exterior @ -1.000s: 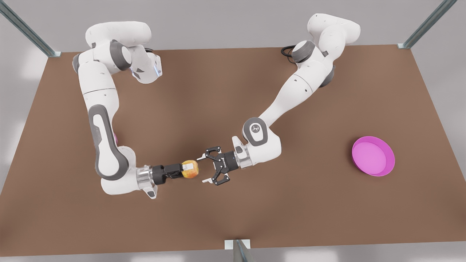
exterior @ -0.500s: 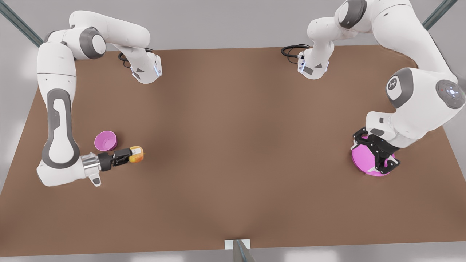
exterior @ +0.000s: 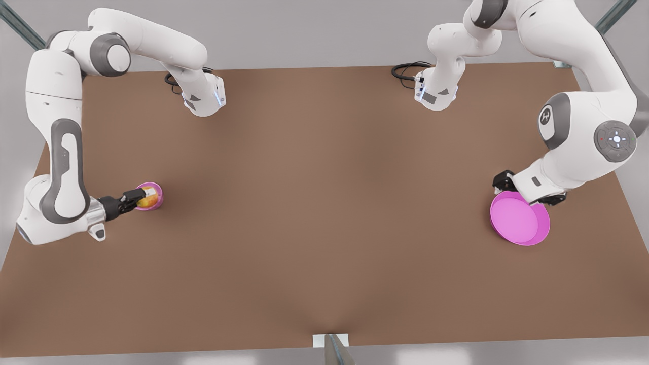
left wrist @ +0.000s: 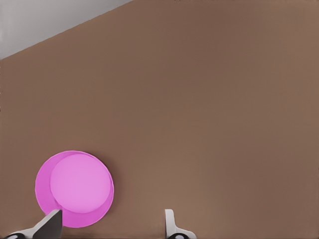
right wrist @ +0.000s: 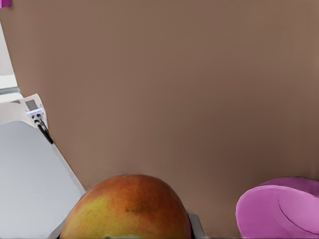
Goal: Use the left arm to pick up the apple from the plate, transfer it to the gripper of the right arm, and then use the right arm to place it into the bowl
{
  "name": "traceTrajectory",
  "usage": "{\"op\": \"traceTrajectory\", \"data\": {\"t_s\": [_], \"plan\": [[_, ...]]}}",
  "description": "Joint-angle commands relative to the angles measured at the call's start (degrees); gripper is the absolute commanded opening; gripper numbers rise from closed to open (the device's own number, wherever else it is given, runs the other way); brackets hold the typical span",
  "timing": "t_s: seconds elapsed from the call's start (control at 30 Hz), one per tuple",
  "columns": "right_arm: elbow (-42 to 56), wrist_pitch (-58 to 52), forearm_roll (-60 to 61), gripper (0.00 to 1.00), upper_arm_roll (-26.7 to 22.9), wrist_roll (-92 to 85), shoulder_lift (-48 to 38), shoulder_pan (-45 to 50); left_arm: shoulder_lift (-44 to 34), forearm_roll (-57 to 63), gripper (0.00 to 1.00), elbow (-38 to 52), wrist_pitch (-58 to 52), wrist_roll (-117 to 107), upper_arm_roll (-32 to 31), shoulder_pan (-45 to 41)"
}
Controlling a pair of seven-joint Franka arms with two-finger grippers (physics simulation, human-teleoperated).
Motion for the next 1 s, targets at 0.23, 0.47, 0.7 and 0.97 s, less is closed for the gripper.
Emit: {"op": "traceTrajectory", "data": {"t_s": [0.23,0.47,0.7,0.97], "plan": [[-2.21,3.15,-9.91,0.81,0.03,-18.65,-0.07,-1.51,0.0,-0.08,1.0,0.09,-0.6,-39.24,0.0,-0.18],[-7.04,11.14,-12.29,0.81,0.03,-21.99,0.37,-3.36,0.0,-0.08,1.0,0.09,-0.6,-39.06,0.0,-0.27],[-7.65,15.1,-14.31,0.82,-0.06,-24.36,1.6,-4.41,0.0,-0.08,1.0,0.09,-0.52,-38.97,0.0,-0.27],[-6.95,8.51,-13.96,1.0,2.66,-20.06,-4.64,-4.32,0.0,-0.08,1.0,0.09,-0.52,-39.06,-0.09,-0.27]]}}
